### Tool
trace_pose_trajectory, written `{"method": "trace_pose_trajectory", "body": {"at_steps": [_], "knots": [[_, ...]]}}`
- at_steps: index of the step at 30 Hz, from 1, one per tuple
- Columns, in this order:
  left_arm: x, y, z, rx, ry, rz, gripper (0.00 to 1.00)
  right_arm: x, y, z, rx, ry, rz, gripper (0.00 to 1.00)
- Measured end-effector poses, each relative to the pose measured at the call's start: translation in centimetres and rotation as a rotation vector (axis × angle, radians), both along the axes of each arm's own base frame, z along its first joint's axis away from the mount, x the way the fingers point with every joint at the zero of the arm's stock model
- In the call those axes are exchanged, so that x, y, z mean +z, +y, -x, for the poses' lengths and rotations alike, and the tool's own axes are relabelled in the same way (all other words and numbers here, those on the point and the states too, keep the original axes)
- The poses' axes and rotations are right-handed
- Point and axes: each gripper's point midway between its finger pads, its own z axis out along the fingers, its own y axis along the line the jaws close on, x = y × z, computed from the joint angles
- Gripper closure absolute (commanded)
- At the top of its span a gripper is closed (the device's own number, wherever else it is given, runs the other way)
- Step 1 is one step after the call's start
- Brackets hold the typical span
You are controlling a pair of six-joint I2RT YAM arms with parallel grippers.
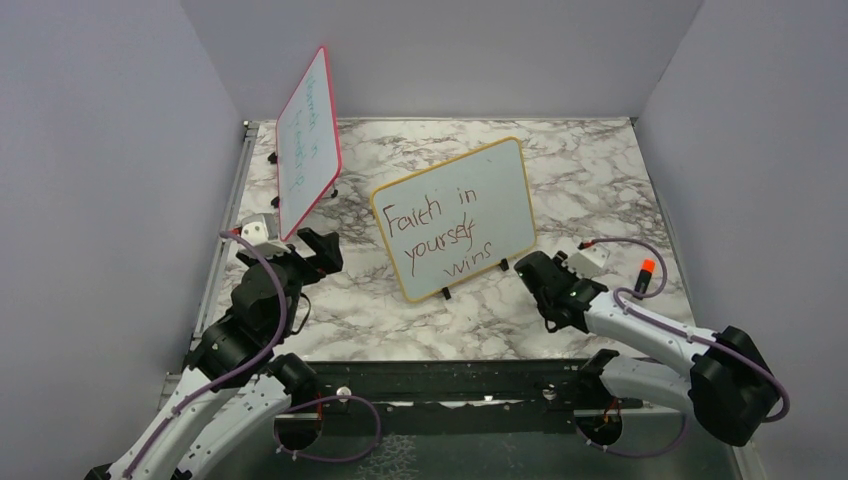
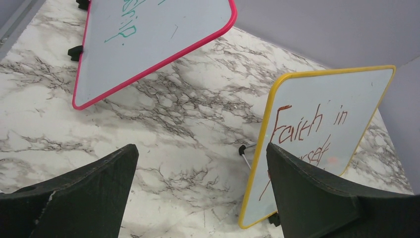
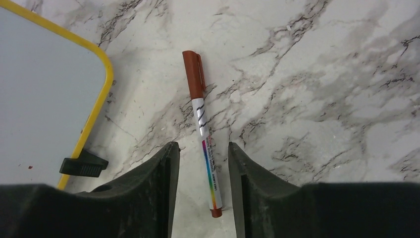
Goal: Write a sentence on the whiteboard
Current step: Place the whiteboard marker at the center of the board.
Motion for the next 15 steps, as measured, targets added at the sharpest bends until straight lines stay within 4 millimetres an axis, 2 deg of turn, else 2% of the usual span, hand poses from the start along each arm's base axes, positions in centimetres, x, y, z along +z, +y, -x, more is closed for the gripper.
{"method": "trace_pose_trajectory", "body": {"at_steps": [3,6,8,9,10,12,15], "knots": [[-0.1,0.0,-0.1,0.001,0.003,-0.001,0.01,0.0,0.0,0.4,0.001,0.006,-0.015,0.38],[-0.1,-0.1,-0.1,-0.001,0.005,0.000,0.01,0.9,-0.2,0.7,0.010,-0.011,-0.031,0.24],[-0.1,-0.1,-0.1,-0.004,0.006,0.000,0.01,2.0,-0.4,0.9,0.023,-0.031,-0.037,0.08],[-0.1,-0.2,0.0,-0.008,0.006,-0.001,0.01,2.8,-0.5,0.9,0.031,-0.046,-0.040,0.02],[-0.1,-0.2,0.0,-0.012,0.006,-0.002,0.01,3.8,-0.5,0.9,0.041,-0.062,-0.041,0.00],[0.2,-0.4,0.1,-0.026,0.001,-0.009,0.01,6.2,-0.7,0.9,0.062,-0.107,-0.044,0.00],[1.2,-0.4,0.3,-0.048,-0.018,-0.022,0.01,11.1,-1.3,0.8,0.087,-0.207,-0.046,0.00]]}}
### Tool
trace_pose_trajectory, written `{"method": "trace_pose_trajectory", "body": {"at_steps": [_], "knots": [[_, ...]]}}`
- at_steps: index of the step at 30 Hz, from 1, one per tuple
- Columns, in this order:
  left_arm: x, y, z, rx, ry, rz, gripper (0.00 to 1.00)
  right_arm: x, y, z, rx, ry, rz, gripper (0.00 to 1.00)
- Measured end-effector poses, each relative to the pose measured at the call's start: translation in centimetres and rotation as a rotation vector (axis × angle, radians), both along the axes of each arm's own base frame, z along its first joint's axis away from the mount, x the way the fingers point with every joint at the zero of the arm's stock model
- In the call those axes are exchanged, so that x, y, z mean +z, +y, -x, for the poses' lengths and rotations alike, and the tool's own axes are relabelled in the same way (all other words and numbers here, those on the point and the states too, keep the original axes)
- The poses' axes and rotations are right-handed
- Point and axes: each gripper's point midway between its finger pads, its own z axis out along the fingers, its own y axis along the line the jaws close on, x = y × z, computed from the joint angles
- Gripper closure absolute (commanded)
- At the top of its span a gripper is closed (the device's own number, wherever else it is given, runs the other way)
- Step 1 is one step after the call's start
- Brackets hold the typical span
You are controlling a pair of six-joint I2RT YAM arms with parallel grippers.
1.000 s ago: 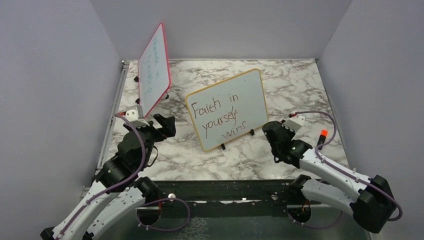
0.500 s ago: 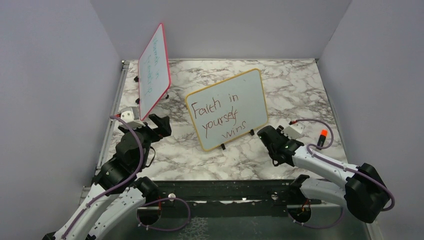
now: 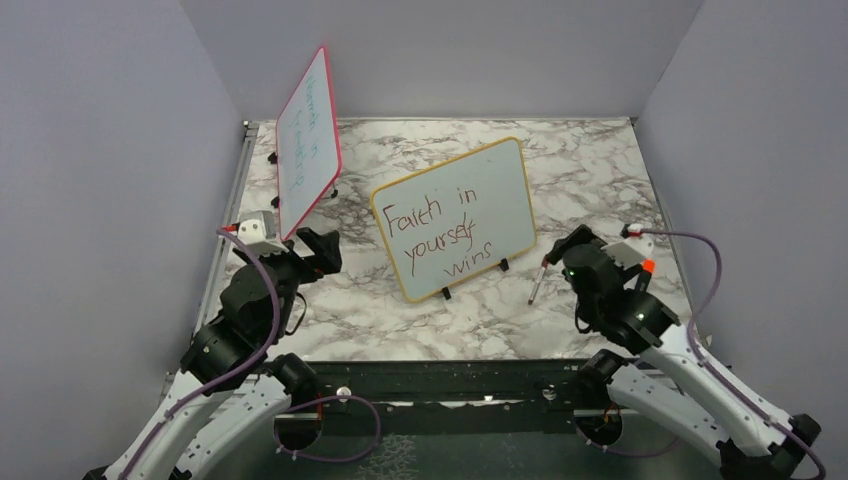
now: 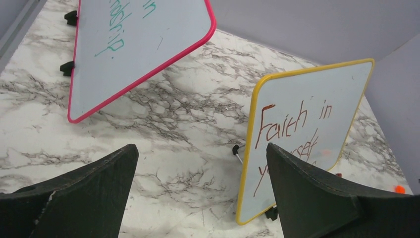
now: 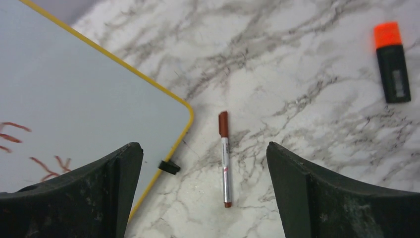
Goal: Write a sentence on the whiteboard
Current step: Place the whiteboard marker at the center of the board, then reset both arms
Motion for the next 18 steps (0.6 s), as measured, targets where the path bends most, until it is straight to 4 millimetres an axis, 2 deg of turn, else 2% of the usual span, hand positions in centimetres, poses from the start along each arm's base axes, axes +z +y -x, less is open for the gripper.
{"method": "trace_pose_trajectory", "body": {"at_steps": [5,10,14,18], "knots": [[2.9,0.8,1.0,-0.026,-0.075,-0.020,0.01,8.2,-1.8,1.3,0.062,-0.184,0.017,0.00],[6.6,2.7,3.0,-0.021,-0.192,-0.007,0.01,14.6,-3.9,3.9,0.142,-0.381,0.045,0.00],[8.8,4.6,4.8,0.004,-0.282,0.026,0.01,17.0,-5.4,5.3,0.161,-0.477,0.099,0.00],[9.4,5.7,5.7,0.022,-0.324,0.044,0.01,17.2,-6.0,5.7,0.167,-0.500,0.153,0.00]]}}
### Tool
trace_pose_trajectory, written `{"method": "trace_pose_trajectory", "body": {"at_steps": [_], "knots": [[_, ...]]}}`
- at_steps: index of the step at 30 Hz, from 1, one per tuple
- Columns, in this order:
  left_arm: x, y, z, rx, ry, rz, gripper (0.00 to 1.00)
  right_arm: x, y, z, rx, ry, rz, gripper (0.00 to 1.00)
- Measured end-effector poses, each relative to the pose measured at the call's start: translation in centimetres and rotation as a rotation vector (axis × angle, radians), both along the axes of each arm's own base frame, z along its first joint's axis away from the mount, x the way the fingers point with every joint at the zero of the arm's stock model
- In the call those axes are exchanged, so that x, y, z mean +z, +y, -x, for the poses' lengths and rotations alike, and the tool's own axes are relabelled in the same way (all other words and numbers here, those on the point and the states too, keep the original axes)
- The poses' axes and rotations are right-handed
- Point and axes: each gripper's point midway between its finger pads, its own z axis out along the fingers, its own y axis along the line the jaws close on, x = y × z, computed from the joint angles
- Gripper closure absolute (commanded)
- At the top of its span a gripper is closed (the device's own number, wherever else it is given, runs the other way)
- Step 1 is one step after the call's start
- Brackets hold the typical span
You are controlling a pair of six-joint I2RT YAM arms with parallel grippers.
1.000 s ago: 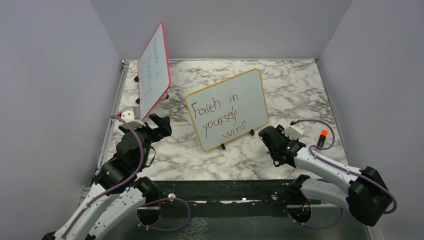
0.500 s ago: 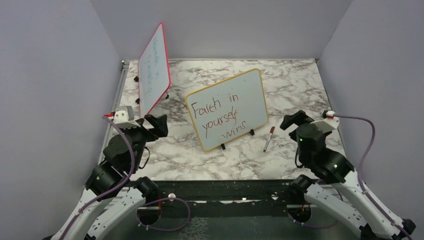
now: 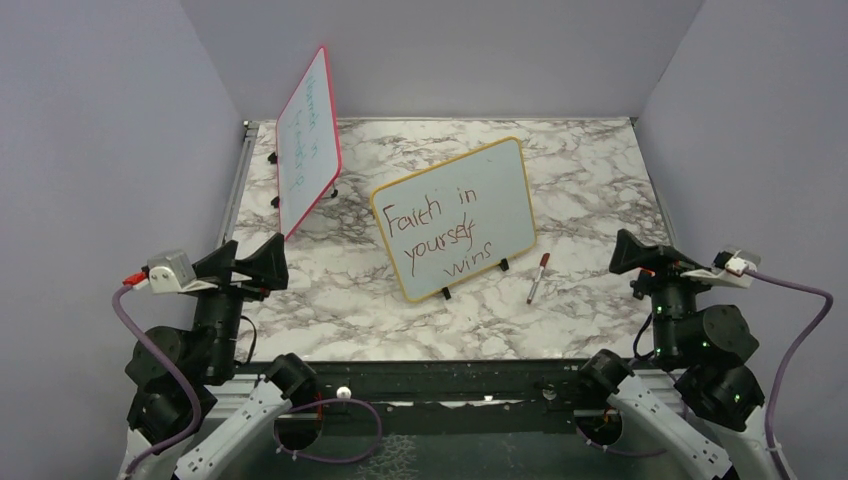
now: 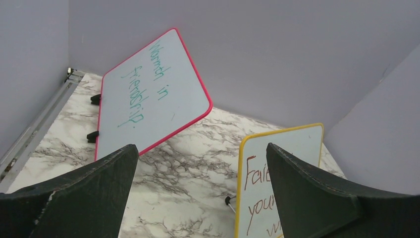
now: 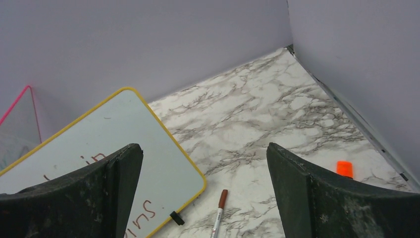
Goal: Write a sentence on the whiteboard
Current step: Reset both arms
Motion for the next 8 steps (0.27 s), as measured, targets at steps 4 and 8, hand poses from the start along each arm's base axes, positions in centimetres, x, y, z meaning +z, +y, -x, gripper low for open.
{"method": "trace_pose_trajectory", "body": {"at_steps": [4,8], "knots": [[-0.1,0.4,0.2,0.012,-0.014,0.009,0.01,-1.2,0.1,-0.4,-0.003,0.026,0.059,0.00],[-1.2,0.4,-0.2,0.027,-0.001,0.003,0.01,-1.8,0.2,-0.6,-0.005,0.042,0.090,0.00]]}}
